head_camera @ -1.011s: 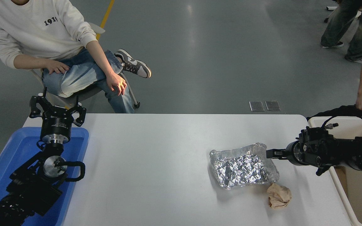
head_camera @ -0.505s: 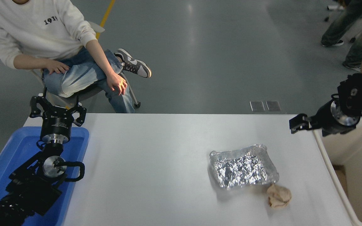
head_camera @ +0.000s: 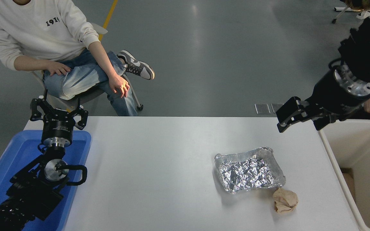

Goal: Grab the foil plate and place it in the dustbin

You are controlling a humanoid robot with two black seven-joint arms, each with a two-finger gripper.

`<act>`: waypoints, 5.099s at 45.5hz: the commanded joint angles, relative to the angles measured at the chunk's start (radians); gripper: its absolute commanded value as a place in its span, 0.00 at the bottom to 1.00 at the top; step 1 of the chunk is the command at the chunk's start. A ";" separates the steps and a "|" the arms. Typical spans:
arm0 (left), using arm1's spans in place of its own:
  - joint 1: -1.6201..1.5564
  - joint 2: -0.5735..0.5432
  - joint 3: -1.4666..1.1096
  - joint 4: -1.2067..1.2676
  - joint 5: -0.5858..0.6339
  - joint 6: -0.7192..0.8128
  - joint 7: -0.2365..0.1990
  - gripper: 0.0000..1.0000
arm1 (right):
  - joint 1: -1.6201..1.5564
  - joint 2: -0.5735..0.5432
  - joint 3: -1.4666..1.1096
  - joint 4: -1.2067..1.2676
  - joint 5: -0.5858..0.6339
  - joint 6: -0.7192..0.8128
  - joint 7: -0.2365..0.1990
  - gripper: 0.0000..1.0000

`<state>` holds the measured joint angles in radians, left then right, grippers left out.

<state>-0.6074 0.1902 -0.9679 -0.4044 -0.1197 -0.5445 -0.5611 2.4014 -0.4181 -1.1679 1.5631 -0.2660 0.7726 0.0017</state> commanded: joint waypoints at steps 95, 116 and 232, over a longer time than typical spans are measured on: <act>-0.002 0.000 0.000 -0.001 0.000 -0.002 0.001 0.99 | -1.229 0.156 0.317 -0.741 -0.226 -0.645 -0.005 0.90; -0.002 0.000 0.000 -0.001 0.000 -0.002 0.000 0.99 | -1.225 0.167 0.318 -0.749 -0.214 -0.656 -0.003 0.00; -0.002 0.000 0.000 -0.001 0.000 0.000 0.000 0.99 | -1.484 -0.527 0.747 -0.985 -0.552 -0.710 0.038 0.00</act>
<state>-0.6079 0.1901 -0.9679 -0.4044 -0.1199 -0.5446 -0.5614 1.8891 -1.0643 -0.8900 0.8230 -0.8983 0.1550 0.0405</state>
